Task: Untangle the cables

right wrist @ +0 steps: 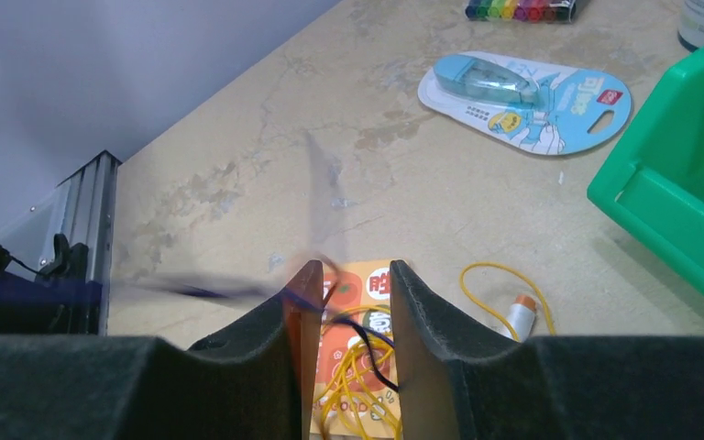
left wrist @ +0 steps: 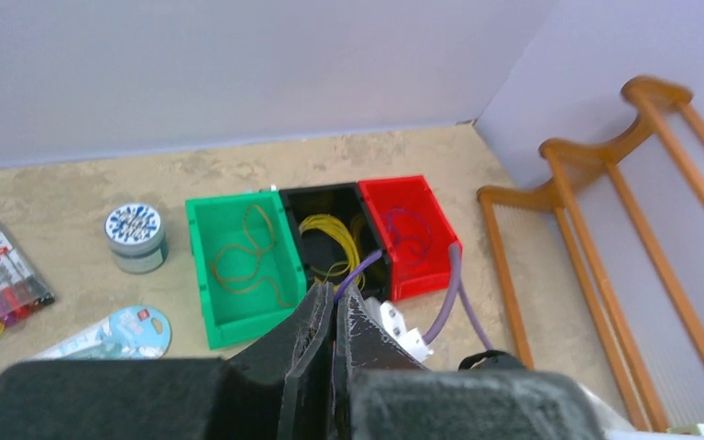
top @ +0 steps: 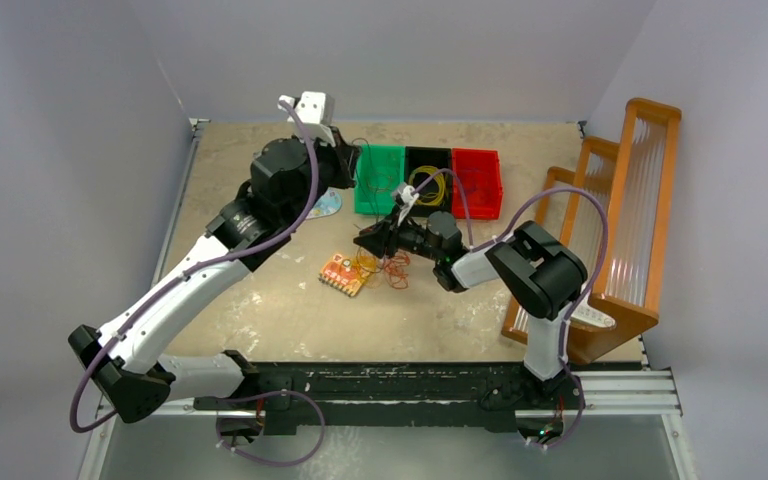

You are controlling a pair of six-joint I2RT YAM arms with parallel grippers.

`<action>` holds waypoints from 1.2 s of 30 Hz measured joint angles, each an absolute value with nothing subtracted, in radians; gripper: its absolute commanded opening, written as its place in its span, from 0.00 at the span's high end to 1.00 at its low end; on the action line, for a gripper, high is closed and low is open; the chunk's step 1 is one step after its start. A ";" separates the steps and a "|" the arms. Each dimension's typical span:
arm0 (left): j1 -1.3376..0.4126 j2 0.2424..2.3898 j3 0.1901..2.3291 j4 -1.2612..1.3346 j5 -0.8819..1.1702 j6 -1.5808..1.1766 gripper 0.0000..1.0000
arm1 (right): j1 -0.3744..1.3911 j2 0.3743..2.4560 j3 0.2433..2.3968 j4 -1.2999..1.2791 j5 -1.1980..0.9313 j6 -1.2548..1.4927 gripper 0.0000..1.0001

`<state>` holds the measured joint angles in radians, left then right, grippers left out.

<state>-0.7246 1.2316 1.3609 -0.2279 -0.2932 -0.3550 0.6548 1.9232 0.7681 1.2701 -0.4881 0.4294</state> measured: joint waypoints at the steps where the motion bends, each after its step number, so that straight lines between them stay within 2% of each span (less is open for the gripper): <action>1: -0.725 1.232 1.375 -0.228 -0.293 -0.355 1.00 | 0.655 1.926 0.767 1.270 -0.486 0.429 0.65; 21: -0.725 1.236 1.612 -0.252 -0.311 -0.286 1.00 | 0.654 1.998 0.678 1.314 -0.463 0.427 0.65; 36: -0.725 1.312 1.866 -0.272 -0.409 -0.157 1.00 | 0.654 2.042 0.653 1.348 -0.454 0.430 0.61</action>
<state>-0.7246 1.3121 1.8660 -0.2718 -0.4091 -0.1574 0.6544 2.0422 0.6525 1.3483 -0.4541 0.4305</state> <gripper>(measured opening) 0.011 0.376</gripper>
